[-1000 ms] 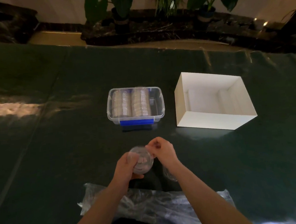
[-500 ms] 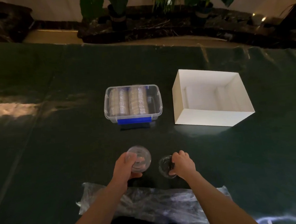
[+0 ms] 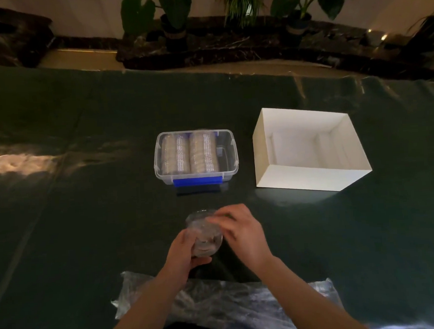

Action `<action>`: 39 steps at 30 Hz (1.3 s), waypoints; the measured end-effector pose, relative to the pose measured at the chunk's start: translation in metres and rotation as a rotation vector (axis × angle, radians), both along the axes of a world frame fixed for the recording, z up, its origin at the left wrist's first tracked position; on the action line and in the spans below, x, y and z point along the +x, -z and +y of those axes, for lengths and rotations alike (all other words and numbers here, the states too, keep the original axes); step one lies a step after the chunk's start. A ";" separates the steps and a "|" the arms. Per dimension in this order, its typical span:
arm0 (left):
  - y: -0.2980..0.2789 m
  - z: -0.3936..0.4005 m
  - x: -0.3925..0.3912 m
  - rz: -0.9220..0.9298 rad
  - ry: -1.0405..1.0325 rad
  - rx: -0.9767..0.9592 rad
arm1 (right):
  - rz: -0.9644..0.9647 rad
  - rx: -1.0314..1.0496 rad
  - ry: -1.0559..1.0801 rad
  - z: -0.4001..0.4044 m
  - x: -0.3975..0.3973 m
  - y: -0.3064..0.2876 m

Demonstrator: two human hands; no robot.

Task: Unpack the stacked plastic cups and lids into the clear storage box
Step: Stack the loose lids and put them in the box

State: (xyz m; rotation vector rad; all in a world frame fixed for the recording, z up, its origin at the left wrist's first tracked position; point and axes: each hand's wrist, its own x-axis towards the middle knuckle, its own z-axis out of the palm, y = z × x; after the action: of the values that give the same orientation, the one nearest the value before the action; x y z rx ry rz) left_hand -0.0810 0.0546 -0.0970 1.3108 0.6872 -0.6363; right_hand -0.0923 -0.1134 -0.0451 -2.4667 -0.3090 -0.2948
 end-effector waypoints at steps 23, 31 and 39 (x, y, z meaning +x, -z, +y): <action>-0.018 0.035 0.045 -0.124 0.002 -0.007 | 0.184 -0.136 -0.203 0.026 0.030 0.016; -0.046 0.030 0.107 -0.264 0.145 0.006 | 0.438 0.531 0.123 0.044 0.087 -0.005; -0.052 -0.005 0.176 -0.474 0.369 0.218 | 0.674 0.536 0.266 0.013 0.162 -0.012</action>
State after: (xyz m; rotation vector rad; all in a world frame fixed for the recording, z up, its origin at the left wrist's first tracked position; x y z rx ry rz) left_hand 0.0953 0.0495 -0.0455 1.7365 0.1263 -0.5217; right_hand 0.0693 -0.1003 -0.0329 -1.9238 0.3458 0.3160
